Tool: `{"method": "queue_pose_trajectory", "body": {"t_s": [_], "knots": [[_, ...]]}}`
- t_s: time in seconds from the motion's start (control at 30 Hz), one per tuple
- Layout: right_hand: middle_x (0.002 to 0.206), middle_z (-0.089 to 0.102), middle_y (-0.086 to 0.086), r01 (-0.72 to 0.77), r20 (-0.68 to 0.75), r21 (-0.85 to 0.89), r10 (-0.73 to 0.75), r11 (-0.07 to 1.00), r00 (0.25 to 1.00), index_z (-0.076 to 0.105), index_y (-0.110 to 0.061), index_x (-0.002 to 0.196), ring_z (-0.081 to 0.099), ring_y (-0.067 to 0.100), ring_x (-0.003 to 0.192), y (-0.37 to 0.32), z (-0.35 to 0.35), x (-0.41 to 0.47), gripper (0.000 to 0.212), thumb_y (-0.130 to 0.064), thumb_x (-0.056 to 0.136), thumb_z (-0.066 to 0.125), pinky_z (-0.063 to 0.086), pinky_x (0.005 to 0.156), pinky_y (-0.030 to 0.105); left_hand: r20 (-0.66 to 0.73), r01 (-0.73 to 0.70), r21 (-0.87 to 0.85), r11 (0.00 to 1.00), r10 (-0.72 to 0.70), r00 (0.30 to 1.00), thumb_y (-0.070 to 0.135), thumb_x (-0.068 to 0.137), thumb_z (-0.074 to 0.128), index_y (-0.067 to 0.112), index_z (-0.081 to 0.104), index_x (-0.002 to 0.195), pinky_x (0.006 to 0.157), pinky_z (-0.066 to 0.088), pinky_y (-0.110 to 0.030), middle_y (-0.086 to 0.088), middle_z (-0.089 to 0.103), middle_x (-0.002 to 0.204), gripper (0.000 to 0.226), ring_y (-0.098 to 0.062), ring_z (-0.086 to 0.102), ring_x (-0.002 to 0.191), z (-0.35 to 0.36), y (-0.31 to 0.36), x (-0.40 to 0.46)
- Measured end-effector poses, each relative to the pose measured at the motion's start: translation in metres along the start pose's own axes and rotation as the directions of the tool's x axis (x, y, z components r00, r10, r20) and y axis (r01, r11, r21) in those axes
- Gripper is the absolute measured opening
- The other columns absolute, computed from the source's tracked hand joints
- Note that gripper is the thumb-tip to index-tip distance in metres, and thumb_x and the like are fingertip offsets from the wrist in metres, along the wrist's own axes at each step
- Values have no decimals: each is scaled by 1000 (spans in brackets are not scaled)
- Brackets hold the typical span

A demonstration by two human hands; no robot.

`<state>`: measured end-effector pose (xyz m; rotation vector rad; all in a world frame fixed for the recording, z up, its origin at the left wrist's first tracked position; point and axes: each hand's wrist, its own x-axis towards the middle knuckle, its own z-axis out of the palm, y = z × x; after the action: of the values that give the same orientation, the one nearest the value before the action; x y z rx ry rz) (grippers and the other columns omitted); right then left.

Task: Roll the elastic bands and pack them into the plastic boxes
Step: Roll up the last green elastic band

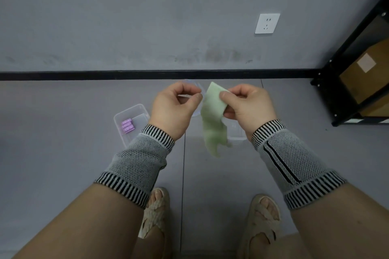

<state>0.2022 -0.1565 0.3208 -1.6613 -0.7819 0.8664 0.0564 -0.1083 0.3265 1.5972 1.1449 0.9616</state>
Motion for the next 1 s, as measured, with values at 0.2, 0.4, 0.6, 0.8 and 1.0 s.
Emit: {"method": "queue_pose_trajectory", "body": {"t_s": [0.2, 0.4, 0.6, 0.8, 1.0], "knots": [[78, 68, 15, -89, 94, 198, 71, 976, 993, 58, -9, 76, 69, 27, 74, -3, 9, -8, 12, -8, 85, 66, 59, 71, 38, 236, -1, 156, 988, -37, 971, 19, 73, 78, 28, 64, 87, 78, 52, -17, 16, 66, 86, 22, 1, 64, 82, 8, -6, -5], [79, 69, 10, -114, 212, 348, 41, 931, 977, 60, -8, 80, 69, 20, 75, -9, 9, -13, 10, -10, 90, 60, 57, 77, 31, 150, 2, 170, 985, -28, 988, 23, 82, 67, 27, 68, 87, 79, 56, -40, 2, 72, 83, 7, -16, 69, 82, 9, -10, -2], [79, 67, 0, 22, 33, 155, -27, 988, 999, 66, -16, 88, 65, 12, 70, -5, -1, -4, 8, -11, 83, 68, 51, 65, 25, 106, 217, -98, 971, -206, 973, 11, 90, 58, 20, 70, 85, 84, 56, -43, -5, 73, 86, 15, -24, 69, 85, 0, -6, 2], [81, 66, -7, -7, 265, -37, 17, 999, 964, 64, -16, 105, 56, 1, 60, 1, 4, -8, 24, -19, 82, 72, 43, 53, 13, 177, 292, -285, 913, -249, 952, 6, 93, 53, 13, 67, 91, 73, 58, -35, -2, 73, 80, 16, -17, 69, 74, 0, -3, 2], [55, 60, -8, 76, 152, 53, -83, 996, 985, 64, -15, 72, 51, -3, 46, -2, 2, -6, 14, -7, 81, 70, 40, 48, 11, 223, 276, -144, 950, -241, 945, 16, 93, 55, 16, 64, 93, 70, 55, -25, -1, 69, 81, 8, -9, 66, 71, -2, -4, 0]]}}
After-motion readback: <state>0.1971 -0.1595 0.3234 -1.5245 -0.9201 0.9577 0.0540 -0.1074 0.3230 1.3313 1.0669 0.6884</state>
